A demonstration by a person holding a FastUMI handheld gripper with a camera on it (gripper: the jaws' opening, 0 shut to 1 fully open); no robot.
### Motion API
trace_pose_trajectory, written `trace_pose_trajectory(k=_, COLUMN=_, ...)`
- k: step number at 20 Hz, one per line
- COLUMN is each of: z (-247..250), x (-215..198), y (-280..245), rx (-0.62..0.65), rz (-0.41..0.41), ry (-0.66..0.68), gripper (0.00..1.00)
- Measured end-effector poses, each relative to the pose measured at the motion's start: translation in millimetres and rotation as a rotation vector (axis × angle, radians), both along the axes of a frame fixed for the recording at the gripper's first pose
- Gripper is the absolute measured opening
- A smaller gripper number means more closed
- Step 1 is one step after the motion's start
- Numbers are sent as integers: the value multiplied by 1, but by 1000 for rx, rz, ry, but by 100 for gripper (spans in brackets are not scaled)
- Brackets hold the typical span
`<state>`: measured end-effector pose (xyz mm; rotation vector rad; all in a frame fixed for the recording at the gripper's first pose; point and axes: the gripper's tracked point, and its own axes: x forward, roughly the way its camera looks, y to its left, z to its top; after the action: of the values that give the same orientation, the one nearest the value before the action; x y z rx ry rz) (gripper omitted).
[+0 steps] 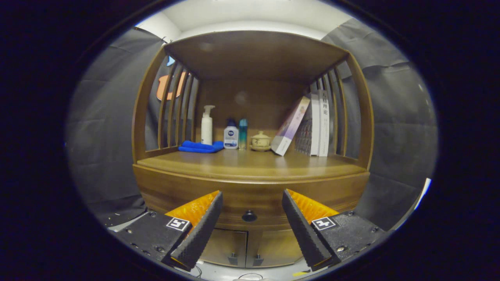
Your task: Pull open the drawer, take out the items inside it, and place them on the countertop above the cabinet.
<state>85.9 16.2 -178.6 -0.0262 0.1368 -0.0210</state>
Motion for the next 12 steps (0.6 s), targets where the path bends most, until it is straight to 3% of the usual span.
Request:
trace_pose_trajectory(k=4, z=-29, x=15, y=-1, rx=-6, rz=3, ry=40, gripper=92)
trace_pose_trajectory(k=9, z=-59, x=31, y=4, rx=11, rz=-3, ry=93, gripper=64)
trace_pose_trajectory(k=12, z=-64, x=35, y=3, rx=41, rz=-21, ry=110, gripper=53)
